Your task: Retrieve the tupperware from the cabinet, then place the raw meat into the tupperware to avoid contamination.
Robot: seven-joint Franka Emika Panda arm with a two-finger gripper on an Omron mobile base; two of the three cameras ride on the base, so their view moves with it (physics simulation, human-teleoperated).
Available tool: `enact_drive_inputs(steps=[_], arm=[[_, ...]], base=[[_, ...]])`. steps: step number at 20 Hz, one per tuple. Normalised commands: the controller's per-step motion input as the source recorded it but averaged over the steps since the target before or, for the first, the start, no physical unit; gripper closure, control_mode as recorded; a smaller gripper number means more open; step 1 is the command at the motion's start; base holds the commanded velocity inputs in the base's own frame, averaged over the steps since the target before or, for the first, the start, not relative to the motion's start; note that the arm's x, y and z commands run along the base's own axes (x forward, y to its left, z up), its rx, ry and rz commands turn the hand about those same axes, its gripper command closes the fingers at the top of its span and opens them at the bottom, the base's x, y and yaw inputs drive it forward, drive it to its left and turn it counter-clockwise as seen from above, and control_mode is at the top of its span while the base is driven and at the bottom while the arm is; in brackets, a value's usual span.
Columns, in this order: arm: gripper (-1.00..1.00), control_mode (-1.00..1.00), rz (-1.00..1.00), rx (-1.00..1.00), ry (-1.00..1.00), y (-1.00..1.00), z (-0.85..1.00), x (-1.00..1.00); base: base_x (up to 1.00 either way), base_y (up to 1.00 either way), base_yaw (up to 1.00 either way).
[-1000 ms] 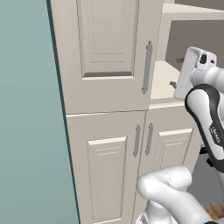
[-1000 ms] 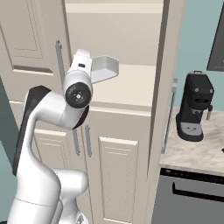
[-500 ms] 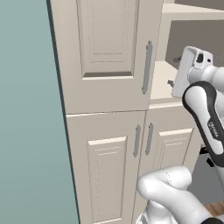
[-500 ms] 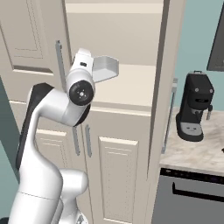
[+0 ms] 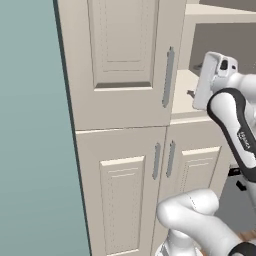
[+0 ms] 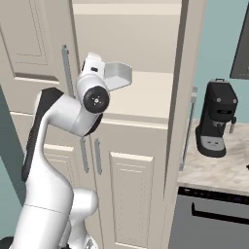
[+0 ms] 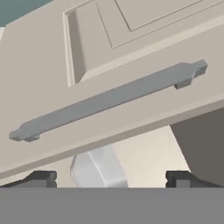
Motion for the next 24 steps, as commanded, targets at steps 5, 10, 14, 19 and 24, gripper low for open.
enact_drive_inputs(steps=[5, 10, 14, 19, 24], arm=[[-1.0, -1.0, 0.09, 0.0, 0.0, 0.0, 0.0, 0.2], [-1.0, -1.0, 0.09, 0.0, 0.0, 0.03, 0.0, 0.2], [-1.0, -1.0, 0.07, 0.0, 0.0, 0.06, -0.01, 0.13], [-1.0, -1.0, 0.04, 0.0, 0.0, 0.13, -0.04, 0.1], [-1.0, -1.0, 0.0, 0.0, -0.01, 0.07, -0.01, 0.17]], base=[[0.0, 0.0, 0.0], [0.0, 0.0, 0.0], [0.0, 0.0, 0.0], [0.0, 0.0, 0.0], [0.0, 0.0, 0.0]])
